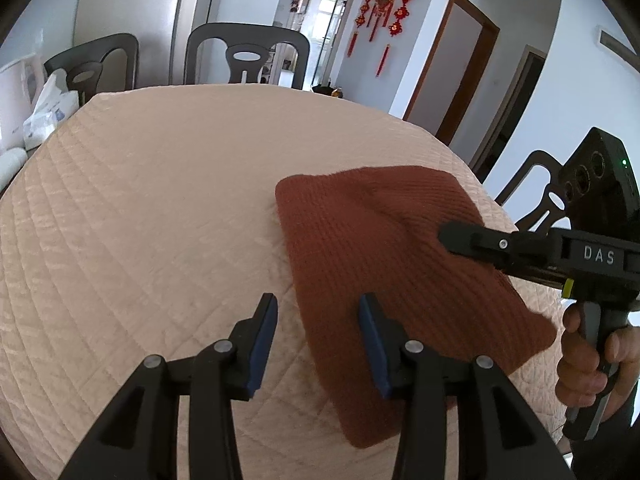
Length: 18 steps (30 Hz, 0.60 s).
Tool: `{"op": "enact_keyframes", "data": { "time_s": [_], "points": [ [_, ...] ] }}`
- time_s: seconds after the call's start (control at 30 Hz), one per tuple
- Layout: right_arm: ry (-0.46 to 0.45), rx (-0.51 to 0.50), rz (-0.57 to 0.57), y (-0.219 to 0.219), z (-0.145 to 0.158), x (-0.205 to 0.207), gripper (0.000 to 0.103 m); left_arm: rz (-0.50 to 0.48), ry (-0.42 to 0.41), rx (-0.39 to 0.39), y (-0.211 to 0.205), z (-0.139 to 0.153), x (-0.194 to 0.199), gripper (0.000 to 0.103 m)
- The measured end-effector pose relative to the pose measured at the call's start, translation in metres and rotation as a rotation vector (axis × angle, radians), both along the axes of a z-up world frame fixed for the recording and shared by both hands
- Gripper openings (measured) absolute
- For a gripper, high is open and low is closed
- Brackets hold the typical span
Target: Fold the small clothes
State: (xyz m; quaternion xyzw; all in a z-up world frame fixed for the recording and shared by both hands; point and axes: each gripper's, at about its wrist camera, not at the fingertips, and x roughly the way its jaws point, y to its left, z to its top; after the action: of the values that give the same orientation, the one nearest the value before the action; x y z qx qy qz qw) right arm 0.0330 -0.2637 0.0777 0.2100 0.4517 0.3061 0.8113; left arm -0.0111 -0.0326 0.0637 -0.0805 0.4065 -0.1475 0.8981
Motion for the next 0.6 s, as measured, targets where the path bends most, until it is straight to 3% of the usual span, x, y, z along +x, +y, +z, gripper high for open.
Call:
{"op": "enact_keyframes", "data": {
  "time_s": [0.23, 0.6],
  "points": [
    [-0.002, 0.002, -0.053, -0.028, -0.002, -0.005, 0.014, -0.038, -0.008, 0.016, -0.014, 0.003, 0.005, 0.048],
    [0.078, 0.008, -0.092, -0.049, -0.032, -0.006, 0.014, -0.068, 0.001, 0.059, -0.03, 0.001, 0.007, 0.049]
  ]
}}
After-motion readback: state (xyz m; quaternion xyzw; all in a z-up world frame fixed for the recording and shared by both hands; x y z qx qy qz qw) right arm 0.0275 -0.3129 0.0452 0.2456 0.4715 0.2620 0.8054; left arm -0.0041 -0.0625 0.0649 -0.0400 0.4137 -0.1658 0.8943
